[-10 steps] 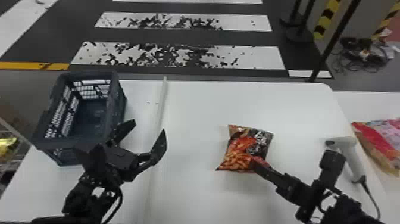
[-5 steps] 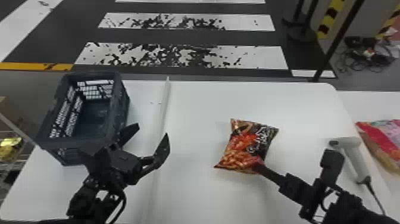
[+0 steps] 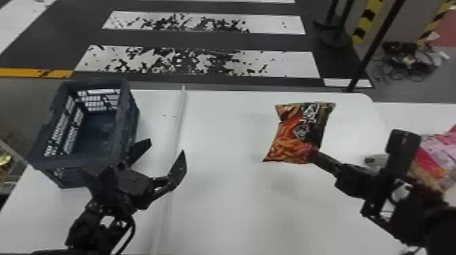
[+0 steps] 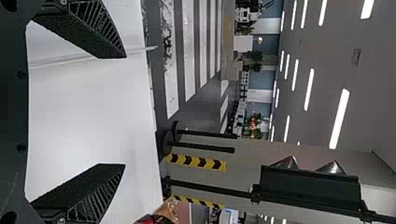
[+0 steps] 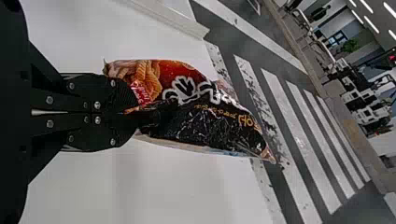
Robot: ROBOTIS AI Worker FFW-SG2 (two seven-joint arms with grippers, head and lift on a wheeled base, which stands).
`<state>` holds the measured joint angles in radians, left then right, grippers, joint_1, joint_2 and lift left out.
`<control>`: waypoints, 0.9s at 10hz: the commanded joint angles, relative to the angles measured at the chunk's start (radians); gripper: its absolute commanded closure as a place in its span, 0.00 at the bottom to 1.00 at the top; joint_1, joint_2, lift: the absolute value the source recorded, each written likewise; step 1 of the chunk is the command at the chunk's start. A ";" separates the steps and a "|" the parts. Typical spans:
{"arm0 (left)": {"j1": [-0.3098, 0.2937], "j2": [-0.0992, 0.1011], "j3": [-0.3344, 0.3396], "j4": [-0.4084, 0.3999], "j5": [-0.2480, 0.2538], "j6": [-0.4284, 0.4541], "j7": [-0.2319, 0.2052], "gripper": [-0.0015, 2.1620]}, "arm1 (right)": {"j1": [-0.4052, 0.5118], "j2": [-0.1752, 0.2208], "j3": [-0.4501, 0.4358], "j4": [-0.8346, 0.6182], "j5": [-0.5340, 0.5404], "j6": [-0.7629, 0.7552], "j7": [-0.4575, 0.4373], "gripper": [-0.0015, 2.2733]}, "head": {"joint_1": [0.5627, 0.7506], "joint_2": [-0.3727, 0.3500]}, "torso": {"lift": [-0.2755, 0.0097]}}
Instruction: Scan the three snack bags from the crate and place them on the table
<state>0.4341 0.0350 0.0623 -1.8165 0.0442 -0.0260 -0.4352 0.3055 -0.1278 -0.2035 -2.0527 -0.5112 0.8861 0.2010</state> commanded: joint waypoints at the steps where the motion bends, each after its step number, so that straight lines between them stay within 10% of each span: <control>1: -0.003 0.002 -0.002 -0.001 -0.001 0.001 0.000 0.02 | -0.006 -0.043 0.085 -0.096 0.234 -0.019 -0.028 0.99 | 0.70 0.44 | 0.75; 9: -0.003 0.006 -0.001 0.011 0.000 0.001 0.000 0.02 | -0.085 -0.236 0.786 0.197 1.478 -0.052 -0.413 0.99 | 0.70 0.42 | 0.75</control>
<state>0.4310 0.0409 0.0614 -1.8075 0.0443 -0.0252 -0.4356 0.2407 -0.3490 0.5255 -1.9086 0.8924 0.7800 -0.2099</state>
